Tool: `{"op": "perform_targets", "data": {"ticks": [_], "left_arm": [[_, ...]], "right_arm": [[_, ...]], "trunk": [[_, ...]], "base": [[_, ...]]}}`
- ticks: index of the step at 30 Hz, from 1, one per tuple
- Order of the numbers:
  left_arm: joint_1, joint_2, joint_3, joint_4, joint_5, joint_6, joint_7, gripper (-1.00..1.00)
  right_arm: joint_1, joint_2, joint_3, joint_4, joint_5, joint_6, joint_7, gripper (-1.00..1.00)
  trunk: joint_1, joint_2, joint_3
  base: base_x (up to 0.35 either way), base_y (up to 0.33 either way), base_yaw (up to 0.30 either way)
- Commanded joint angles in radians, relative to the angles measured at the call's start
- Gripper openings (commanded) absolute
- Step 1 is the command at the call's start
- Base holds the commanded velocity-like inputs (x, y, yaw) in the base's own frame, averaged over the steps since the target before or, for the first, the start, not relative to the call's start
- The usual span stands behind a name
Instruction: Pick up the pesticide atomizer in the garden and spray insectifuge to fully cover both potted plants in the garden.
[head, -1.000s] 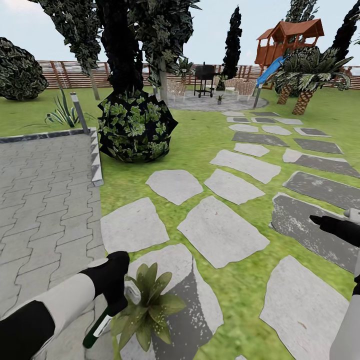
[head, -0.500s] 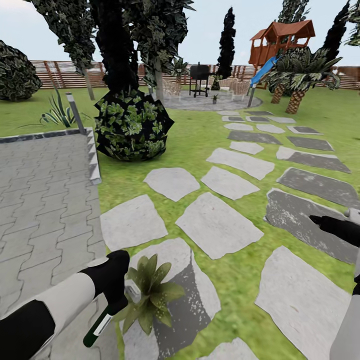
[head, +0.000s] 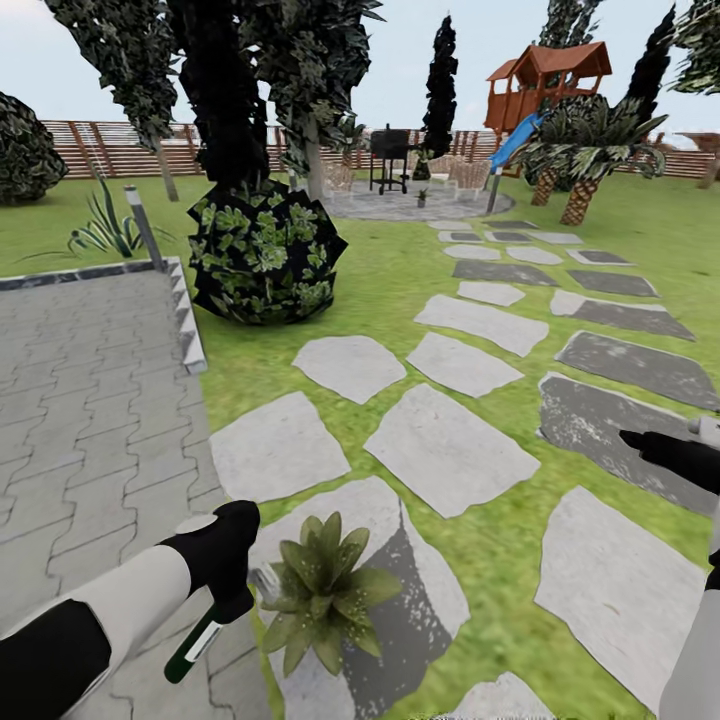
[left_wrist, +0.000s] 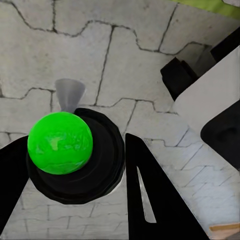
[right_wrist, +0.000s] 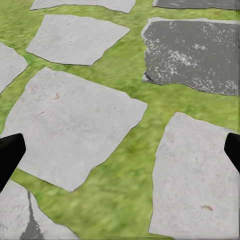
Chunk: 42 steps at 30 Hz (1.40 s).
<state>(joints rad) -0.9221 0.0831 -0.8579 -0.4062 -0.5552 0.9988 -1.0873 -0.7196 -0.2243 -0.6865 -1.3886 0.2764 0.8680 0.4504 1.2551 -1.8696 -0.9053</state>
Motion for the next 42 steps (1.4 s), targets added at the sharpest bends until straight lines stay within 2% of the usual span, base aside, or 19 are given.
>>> {"op": "perform_targets", "data": {"ticks": [1, 7, 20, 28, 32, 42], "left_arm": [[0.000, 0.001, -0.001, -0.003, -0.009, 0.005, -0.010, -1.00], [0.000, 0.000, -0.002, -0.003, -0.009, 0.005, -0.011, -1.00], [-0.002, -0.001, 0.000, -0.003, -0.009, 0.006, -0.012, -1.00], [-0.105, -0.021, 0.002, -0.003, -0.009, 0.006, -0.016, -1.00], [-0.117, -0.048, 0.002, -0.003, -0.009, 0.006, -0.016, -1.00], [-0.114, -0.053, 0.000, -0.003, -0.009, 0.006, -0.016, -1.00]], "right_arm": [[-0.001, 0.000, -0.002, -0.001, 0.010, 0.003, 0.010, 1.00], [-0.001, 0.000, -0.002, -0.001, 0.009, 0.003, 0.010, 1.00], [-0.001, 0.000, -0.002, -0.001, 0.006, 0.003, 0.010, 1.00], [-0.001, 0.000, -0.002, -0.001, 0.003, 0.003, 0.010, 1.00], [-0.001, 0.000, -0.002, -0.001, 0.003, 0.003, 0.010, 1.00], [-0.001, 0.000, -0.002, -0.001, 0.004, 0.003, 0.010, 1.00]], "trunk": [[0.000, 0.000, -0.001], [0.000, 0.000, -0.001], [0.000, 0.000, -0.001], [0.000, 0.000, -0.001], [0.000, 0.000, -0.001], [0.000, 0.000, -0.001]], "base": [[0.001, 0.117, -0.250], [0.000, 0.017, -0.208], [0.000, -0.128, -0.006], [0.000, -0.001, 0.000], [0.000, 0.000, 0.000], [0.000, -0.167, 0.000]]}}
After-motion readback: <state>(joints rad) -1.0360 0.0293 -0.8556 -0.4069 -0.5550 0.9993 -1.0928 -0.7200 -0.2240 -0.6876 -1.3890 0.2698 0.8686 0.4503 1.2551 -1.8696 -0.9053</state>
